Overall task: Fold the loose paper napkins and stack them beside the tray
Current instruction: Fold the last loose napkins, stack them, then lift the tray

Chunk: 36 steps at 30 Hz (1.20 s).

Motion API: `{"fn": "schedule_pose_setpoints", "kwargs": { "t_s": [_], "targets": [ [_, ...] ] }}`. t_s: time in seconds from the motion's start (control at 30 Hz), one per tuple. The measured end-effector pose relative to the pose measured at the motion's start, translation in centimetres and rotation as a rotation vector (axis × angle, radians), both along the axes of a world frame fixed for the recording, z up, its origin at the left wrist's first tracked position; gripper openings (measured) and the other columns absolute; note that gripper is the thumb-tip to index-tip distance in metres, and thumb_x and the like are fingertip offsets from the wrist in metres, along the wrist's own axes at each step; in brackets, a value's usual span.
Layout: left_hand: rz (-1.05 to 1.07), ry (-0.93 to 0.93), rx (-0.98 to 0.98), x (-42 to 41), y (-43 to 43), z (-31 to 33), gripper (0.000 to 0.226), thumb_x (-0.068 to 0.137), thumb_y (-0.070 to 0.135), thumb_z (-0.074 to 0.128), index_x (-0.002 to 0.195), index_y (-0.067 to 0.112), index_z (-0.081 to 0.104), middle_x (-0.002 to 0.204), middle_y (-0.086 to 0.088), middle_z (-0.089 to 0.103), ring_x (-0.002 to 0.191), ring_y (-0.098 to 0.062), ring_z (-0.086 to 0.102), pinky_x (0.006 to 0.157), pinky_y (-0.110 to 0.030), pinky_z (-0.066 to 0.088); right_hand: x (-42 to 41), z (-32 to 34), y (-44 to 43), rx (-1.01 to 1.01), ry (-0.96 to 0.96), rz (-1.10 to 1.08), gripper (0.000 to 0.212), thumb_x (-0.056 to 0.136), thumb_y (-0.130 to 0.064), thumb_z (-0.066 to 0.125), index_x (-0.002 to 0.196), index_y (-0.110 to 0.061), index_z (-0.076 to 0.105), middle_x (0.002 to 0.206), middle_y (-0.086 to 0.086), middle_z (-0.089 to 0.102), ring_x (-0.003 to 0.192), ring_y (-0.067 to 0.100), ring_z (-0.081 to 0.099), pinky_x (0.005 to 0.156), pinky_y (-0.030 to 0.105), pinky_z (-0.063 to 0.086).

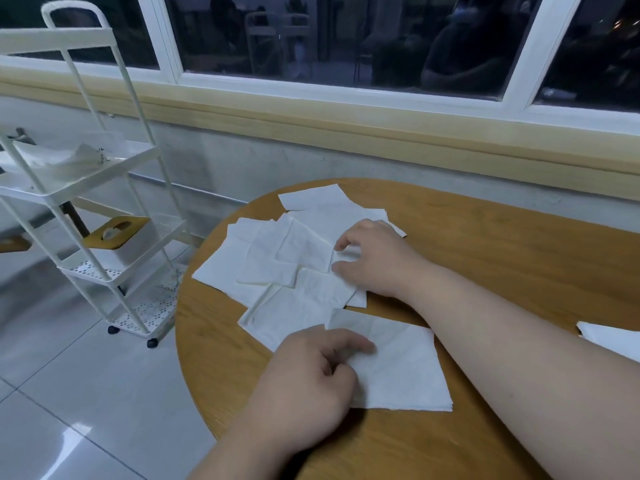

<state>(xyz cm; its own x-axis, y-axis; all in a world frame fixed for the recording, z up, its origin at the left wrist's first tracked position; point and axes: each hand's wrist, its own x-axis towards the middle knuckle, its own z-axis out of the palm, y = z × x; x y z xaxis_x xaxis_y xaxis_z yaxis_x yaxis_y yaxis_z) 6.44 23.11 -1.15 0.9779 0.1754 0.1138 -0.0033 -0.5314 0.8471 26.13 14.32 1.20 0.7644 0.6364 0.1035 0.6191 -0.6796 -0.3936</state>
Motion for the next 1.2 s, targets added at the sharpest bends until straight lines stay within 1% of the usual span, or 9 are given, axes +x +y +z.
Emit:
{"fn": "schedule_pose_setpoints", "kwargs": {
  "t_s": [0.23,0.37,0.57,0.7,0.8,0.93,1.0,1.07,1.2],
  "targets": [
    [-0.038,-0.033,0.001,-1.2,0.3,0.5,0.038,0.069,0.024,0.053,0.091,0.047,0.075,0.062,0.014,0.054,0.059,-0.002,0.052,0.057,-0.010,0.034,-2.7,0.4,-0.2,-0.010,0.031,0.263,0.029,0.077,-0.044,0.075,0.104,-0.039,0.069,0.111,-0.021,0.052,0.115,0.003,0.039,0.102,0.028,0.039],
    [-0.077,-0.018,0.008,-2.2,0.9,0.7,0.037,0.071,0.025,0.055,0.093,0.047,0.075,0.061,0.017,0.055,0.055,-0.004,0.050,0.056,-0.013,0.033,-4.0,-0.1,-0.9,-0.098,0.014,0.417,0.023,0.084,-0.040,0.073,0.107,-0.038,0.071,0.112,-0.021,0.052,0.111,0.000,0.038,0.098,0.021,0.038],
    [-0.144,0.017,0.087,-3.1,0.5,0.7,0.036,0.073,0.025,0.056,0.097,0.043,0.076,0.064,0.019,0.056,0.060,-0.008,0.055,0.058,-0.013,0.036,-4.9,-0.7,-1.0,-0.094,-0.044,0.392,0.013,0.093,-0.045,0.065,0.098,-0.037,0.073,0.108,-0.021,0.056,0.108,0.000,0.042,0.095,0.023,0.040],
    [-0.156,0.020,0.083,-2.9,0.5,0.5,0.033,0.074,0.028,0.056,0.098,0.043,0.074,0.063,0.008,0.057,0.060,-0.013,0.055,0.057,-0.023,0.041,-5.0,-1.0,-1.3,-0.072,-0.036,0.359,0.016,0.095,-0.044,0.063,0.100,-0.035,0.076,0.109,-0.021,0.061,0.108,0.001,0.045,0.091,0.020,0.038],
    [-0.165,0.034,0.057,-2.9,0.5,0.4,0.031,0.075,0.028,0.056,0.096,0.040,0.075,0.061,0.010,0.057,0.059,-0.014,0.054,0.060,-0.030,0.044,-4.9,-1.2,-1.7,0.087,0.055,0.277,0.009,0.090,-0.037,0.072,0.092,-0.032,0.079,0.101,-0.021,0.067,0.104,0.000,0.053,0.095,0.025,0.043],
    [-0.148,0.047,0.044,-2.9,0.3,0.3,0.029,0.076,0.027,0.056,0.093,0.039,0.076,0.063,0.022,0.056,0.058,-0.004,0.050,0.059,-0.023,0.041,-5.6,-0.3,-2.6,0.417,0.244,0.123,0.007,0.086,-0.021,0.079,0.081,-0.026,0.080,0.091,-0.018,0.072,0.087,-0.004,0.063,0.078,0.016,0.044],
    [-0.132,0.053,0.028,-2.9,0.3,0.2,0.030,0.076,0.027,0.055,0.092,0.038,0.077,0.062,0.021,0.056,0.059,-0.003,0.049,0.060,-0.023,0.040,-6.4,0.7,-3.5,0.554,0.294,0.044,0.010,0.087,-0.019,0.078,0.080,-0.026,0.079,0.089,-0.016,0.074,0.078,-0.001,0.064,0.072,0.019,0.048],
    [-0.113,0.061,0.017,-2.8,0.3,0.2,0.031,0.075,0.027,0.055,0.093,0.042,0.076,0.060,0.015,0.055,0.058,-0.004,0.049,0.060,-0.026,0.041,-7.5,1.9,-4.9,0.729,0.346,-0.050,0.009,0.088,-0.015,0.075,0.083,-0.021,0.079,0.088,-0.007,0.076,0.081,0.010,0.068,0.075,0.026,0.053],
    [-0.064,0.104,-0.034,-2.5,-0.1,0.4,0.040,0.083,0.009,0.054,0.090,0.043,0.075,0.064,0.022,0.061,0.055,0.001,0.050,0.058,-0.015,0.037,-10.4,3.7,-9.0,1.066,0.491,-0.178,0.010,0.094,-0.010,0.064,0.087,-0.007,0.071,0.083,0.004,0.075,0.074,0.014,0.068,0.067,0.027,0.053]
  ]
}}
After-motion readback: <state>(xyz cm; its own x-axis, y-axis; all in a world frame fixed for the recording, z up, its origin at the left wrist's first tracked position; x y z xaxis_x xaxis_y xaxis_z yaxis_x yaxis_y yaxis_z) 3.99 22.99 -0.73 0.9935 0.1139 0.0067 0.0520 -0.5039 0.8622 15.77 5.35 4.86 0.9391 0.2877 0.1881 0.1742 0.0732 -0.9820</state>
